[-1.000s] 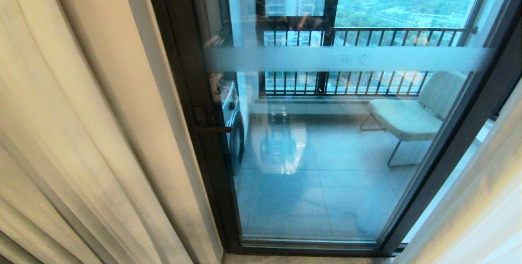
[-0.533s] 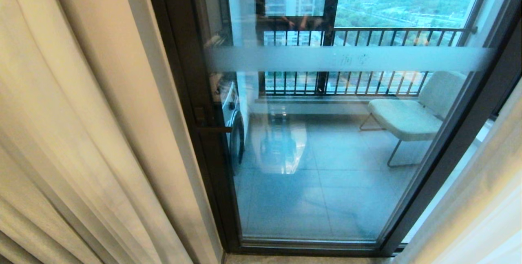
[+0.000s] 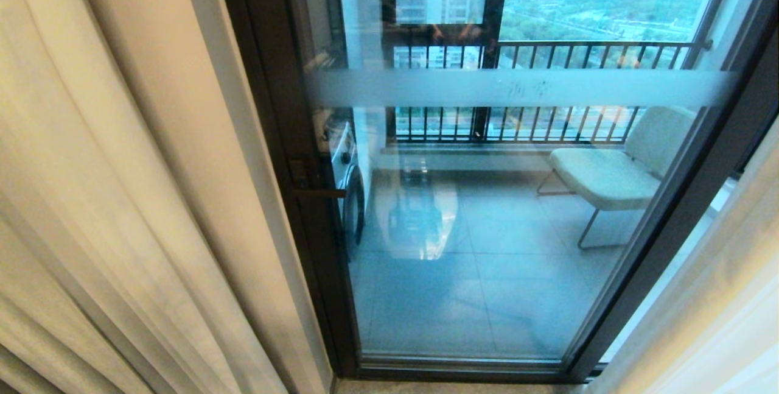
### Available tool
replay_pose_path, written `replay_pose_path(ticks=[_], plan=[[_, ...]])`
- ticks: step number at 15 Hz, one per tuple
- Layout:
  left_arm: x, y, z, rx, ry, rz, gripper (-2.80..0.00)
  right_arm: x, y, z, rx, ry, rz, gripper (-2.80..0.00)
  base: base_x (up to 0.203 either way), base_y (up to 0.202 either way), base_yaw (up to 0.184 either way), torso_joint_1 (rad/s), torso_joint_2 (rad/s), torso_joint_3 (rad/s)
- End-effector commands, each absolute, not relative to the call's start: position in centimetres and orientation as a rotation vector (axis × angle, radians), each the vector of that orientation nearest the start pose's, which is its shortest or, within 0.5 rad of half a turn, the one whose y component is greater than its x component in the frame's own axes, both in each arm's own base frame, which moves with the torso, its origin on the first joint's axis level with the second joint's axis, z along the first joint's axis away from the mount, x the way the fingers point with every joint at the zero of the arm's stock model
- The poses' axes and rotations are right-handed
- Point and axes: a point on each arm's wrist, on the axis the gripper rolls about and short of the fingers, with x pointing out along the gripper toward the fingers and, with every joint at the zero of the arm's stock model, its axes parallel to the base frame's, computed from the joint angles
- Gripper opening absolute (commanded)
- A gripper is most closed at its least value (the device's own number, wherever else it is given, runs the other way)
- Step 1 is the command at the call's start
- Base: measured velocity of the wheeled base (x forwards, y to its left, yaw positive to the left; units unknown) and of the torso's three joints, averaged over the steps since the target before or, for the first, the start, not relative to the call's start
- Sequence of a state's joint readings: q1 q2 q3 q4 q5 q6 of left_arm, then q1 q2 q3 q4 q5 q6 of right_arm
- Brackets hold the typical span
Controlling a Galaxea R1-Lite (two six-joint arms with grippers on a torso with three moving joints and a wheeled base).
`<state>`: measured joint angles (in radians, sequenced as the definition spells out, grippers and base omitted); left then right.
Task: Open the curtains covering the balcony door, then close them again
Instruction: Pull the inner curtains open on both sides
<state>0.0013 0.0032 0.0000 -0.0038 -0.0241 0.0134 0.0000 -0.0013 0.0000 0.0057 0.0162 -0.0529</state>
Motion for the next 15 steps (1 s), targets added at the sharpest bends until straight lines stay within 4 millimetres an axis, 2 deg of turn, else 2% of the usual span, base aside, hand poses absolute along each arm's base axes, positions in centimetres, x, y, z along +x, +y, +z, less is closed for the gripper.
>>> replay_pose_path(ticks=[1,15], plan=[[-2.28,-0.06,7.60,0.014,-0.005,-0.023,-2.80,-2.28,0.04,7.49,-0.054,0.006,0.017,-2.80,0.000,0.000,0.000,0.000,0.00,0.000],[-2.28,-0.06,7.60,0.012,-0.005,-0.023,-2.80,-2.28,0.04,7.50,-0.054,0.004,0.017,-2.80,0.000,0.000,0.000,0.000,0.00,0.000]])
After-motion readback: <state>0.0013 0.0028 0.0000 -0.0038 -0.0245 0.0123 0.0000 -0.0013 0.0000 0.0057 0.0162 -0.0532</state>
